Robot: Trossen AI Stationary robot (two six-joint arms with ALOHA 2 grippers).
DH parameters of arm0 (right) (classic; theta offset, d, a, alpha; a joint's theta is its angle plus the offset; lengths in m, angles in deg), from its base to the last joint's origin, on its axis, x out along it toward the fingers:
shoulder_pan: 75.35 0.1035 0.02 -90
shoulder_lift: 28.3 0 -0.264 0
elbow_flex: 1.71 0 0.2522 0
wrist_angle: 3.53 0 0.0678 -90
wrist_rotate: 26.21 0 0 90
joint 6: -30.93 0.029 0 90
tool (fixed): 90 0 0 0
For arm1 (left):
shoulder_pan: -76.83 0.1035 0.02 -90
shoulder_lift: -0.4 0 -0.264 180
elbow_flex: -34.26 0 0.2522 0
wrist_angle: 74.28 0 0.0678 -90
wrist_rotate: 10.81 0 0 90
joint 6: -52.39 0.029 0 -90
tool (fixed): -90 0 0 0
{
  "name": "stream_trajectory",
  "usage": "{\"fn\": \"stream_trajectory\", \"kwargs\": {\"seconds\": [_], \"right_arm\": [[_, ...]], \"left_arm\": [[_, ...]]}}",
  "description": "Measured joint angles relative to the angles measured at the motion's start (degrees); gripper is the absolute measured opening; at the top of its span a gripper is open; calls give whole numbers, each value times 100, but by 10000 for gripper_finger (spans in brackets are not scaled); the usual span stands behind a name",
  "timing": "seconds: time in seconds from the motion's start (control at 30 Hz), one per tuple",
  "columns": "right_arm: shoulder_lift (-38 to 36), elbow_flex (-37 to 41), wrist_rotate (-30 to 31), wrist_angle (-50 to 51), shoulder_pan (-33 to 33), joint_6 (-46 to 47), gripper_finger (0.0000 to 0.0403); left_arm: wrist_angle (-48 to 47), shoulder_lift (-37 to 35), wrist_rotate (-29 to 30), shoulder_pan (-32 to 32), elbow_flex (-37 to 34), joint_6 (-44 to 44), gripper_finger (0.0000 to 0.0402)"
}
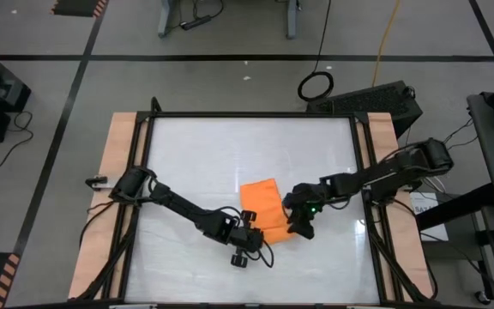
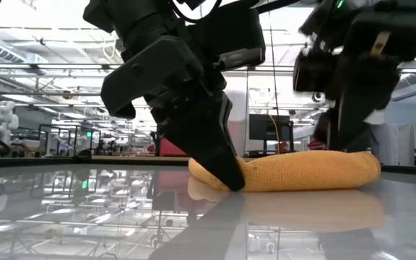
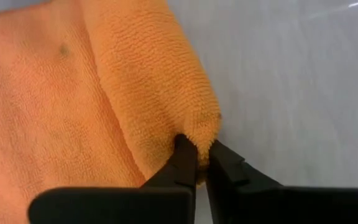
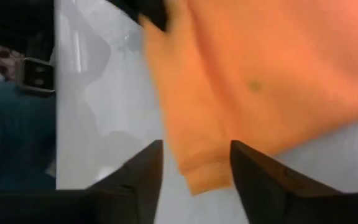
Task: Roll towel
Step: Roll the orange microfiber cloth
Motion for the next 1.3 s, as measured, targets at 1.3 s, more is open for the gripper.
{"fn": "stream_trajectory", "kwargs": {"seconds": [1.3], "right_arm": [[1140,-35,3714,-863,2088,-3257,174]], "left_arm": [[641,-11,-946,-4,-26,-827,10]]}}
